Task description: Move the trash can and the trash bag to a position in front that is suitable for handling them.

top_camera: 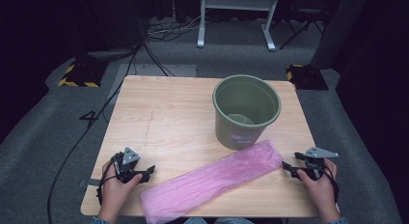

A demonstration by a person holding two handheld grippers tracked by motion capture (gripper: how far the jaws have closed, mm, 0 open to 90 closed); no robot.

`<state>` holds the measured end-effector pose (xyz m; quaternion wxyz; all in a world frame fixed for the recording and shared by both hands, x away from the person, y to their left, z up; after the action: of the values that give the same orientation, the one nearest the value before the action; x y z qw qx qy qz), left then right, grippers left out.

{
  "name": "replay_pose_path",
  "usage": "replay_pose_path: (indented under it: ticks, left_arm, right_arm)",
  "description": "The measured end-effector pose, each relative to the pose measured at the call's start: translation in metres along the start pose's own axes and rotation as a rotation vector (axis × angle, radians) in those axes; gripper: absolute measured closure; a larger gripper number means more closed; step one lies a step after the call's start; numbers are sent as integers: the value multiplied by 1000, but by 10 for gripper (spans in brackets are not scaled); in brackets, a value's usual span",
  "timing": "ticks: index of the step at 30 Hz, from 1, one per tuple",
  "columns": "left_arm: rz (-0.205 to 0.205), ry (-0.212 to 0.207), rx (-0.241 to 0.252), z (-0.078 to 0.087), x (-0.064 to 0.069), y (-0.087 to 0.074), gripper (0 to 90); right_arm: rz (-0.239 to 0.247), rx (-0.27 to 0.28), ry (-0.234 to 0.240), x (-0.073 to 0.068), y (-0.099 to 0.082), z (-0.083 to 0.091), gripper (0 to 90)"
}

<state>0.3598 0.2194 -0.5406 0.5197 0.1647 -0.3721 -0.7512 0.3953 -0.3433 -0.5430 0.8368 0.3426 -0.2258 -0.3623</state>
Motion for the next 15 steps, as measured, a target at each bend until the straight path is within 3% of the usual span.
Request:
replay_pose_path:
  ticks: [2, 3, 4, 6, 7, 8, 11, 12, 13, 15]
  left_arm:
    - [-37, -23, 36, 13, 13, 12, 225]
    - [-37, -23, 36, 13, 13, 12, 224]
    - [-54, -47, 38, 20, 28, 17, 219]
    - [-72, -65, 15, 24, 46, 19, 195]
    - [-72, -65, 15, 24, 46, 19, 189]
    - [-90, -85, 0, 26, 65, 19, 184]
    - [-115, -156, 3, 23, 94, 21, 167]
    - [-134, -174, 2, 21, 102, 21, 167]
    - [-134, -174, 2, 21, 102, 21, 167]
    - [-163, -203, -8, 16, 119, 21, 168]
  right_arm:
    - [0, 0, 0, 0, 0, 0, 259]
    - [0, 0, 0, 0, 0, 0, 259]
    - [0, 0, 0, 0, 0, 0, 259]
    - [0, 0, 0, 0, 0, 0, 259]
    - [0, 0, 0, 0, 0, 0, 259]
    - [0, 0, 0, 0, 0, 0, 259]
    - [0, 0, 0, 0, 0, 0, 259]
    - [0, 0, 0, 0, 0, 0, 259]
    - [0, 0, 0, 0, 0, 0, 259]
    - [0, 0, 0, 0, 0, 0, 259]
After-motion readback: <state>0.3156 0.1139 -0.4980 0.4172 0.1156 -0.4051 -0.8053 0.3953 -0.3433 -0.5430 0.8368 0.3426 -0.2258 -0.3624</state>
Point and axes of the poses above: each handheld gripper's, and its own axes: z roughly backward along the jaws, y roughly out of its top, x roughly to its right, the point moved 6 cm from there along -z, roughly forward along the jaws, and after that the axes turned 10 degrees about z, right-handed, at the moved point
